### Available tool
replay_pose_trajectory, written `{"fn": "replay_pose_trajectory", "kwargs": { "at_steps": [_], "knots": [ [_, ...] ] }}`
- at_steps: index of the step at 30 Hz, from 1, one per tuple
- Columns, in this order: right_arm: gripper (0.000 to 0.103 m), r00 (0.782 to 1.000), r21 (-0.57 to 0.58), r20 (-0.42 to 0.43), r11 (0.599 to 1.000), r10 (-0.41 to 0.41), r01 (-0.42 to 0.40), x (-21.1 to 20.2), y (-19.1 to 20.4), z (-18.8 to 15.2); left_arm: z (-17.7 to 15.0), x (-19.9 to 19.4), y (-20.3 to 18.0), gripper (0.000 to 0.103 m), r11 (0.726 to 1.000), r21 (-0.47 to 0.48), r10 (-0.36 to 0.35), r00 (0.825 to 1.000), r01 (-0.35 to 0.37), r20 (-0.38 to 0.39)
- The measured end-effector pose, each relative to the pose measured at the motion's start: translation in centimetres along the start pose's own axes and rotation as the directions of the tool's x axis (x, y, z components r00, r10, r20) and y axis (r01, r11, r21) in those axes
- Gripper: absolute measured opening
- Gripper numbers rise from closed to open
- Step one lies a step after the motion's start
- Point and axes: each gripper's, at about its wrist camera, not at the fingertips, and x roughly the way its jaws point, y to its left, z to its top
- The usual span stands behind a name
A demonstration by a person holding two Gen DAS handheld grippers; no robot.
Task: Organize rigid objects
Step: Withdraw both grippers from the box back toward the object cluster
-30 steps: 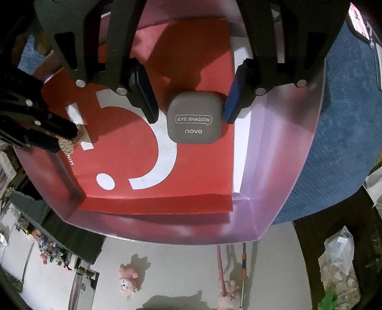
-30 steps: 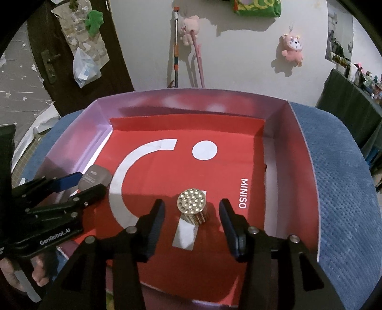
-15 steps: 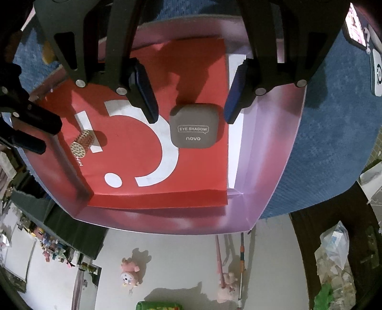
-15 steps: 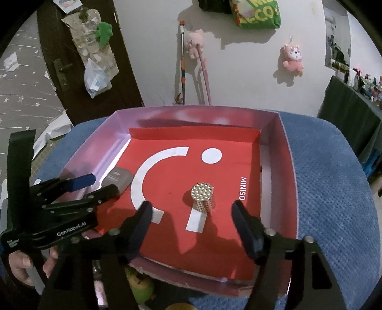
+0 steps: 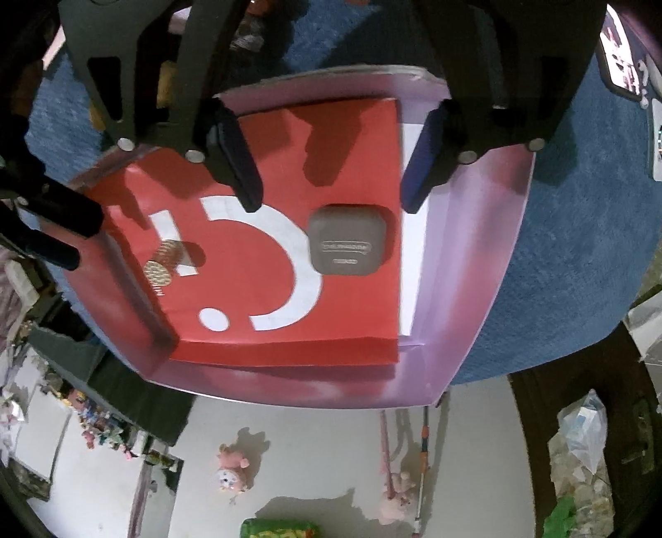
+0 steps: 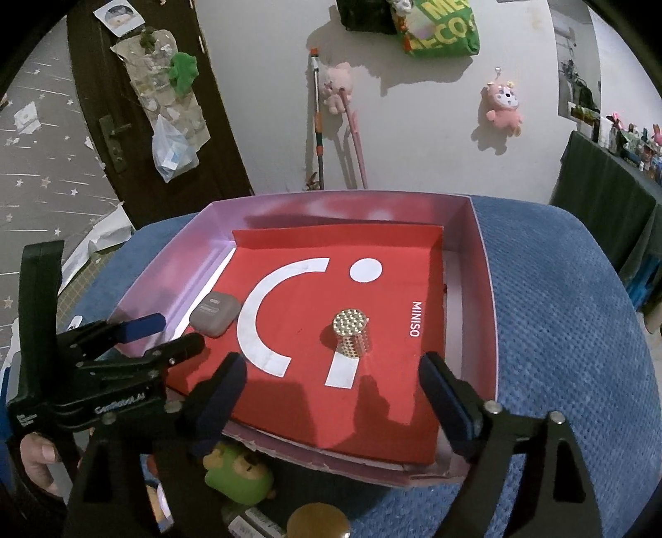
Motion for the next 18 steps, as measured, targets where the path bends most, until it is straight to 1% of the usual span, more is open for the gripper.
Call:
{"fn": "replay_pose_trajectory", "kwargs": {
  "at_steps": [1,2,3,5,7,10,11,13,18],
  "knots": [
    [0.090,1.000,0.000,0.001,1.000,0.004,-0.004,-0.1,0.0,-0.1,-0.1,-0.2,-0.1,0.070,1.000,0.001,-0.001,1.000,0.001,0.005],
    [0.090,1.000,0.001,0.003,1.000,0.008,-0.008,-0.2,0.0,-0.1,-0.1,-0.3,-0.2,0.075,1.000,0.004,0.002,1.000,-0.002,0.009],
    [0.090,1.000,0.003,0.004,1.000,0.010,-0.010,-0.3,0.0,-0.2,-0.2,-0.5,-0.2,0.078,1.000,0.007,0.003,1.000,-0.004,0.013],
    [0.091,1.000,0.004,0.008,1.000,0.013,-0.013,-0.5,0.0,-0.3,-0.3,-0.8,-0.3,0.091,1.000,0.010,0.015,1.000,-0.015,0.026],
    [0.095,1.000,0.008,0.014,1.000,0.013,-0.013,-0.8,-0.1,-0.4,-0.4,-1.2,-0.1,0.094,1.000,0.004,0.022,0.999,-0.022,0.039],
    [0.099,0.999,0.016,0.025,1.000,0.020,-0.021,-1.2,-0.2,-0.5,-0.4,-1.7,0.4,0.096,1.000,-0.018,0.011,0.999,-0.011,0.051],
    [0.099,0.999,0.016,0.027,1.000,0.022,-0.022,-1.4,-0.2,-0.5,-0.4,-1.9,0.6,0.099,1.000,-0.026,0.007,0.998,-0.005,0.055],
    [0.103,0.999,0.011,0.031,1.000,0.022,-0.022,-1.5,0.0,-0.6,-0.5,-2.1,0.8,0.103,0.999,-0.034,0.000,0.998,0.003,0.061],
    [0.103,0.999,0.004,0.038,0.999,0.037,-0.037,-1.9,0.5,-0.9,-0.8,-2.5,0.9,0.103,0.999,-0.037,-0.007,0.998,0.010,0.069]
  ]
}}
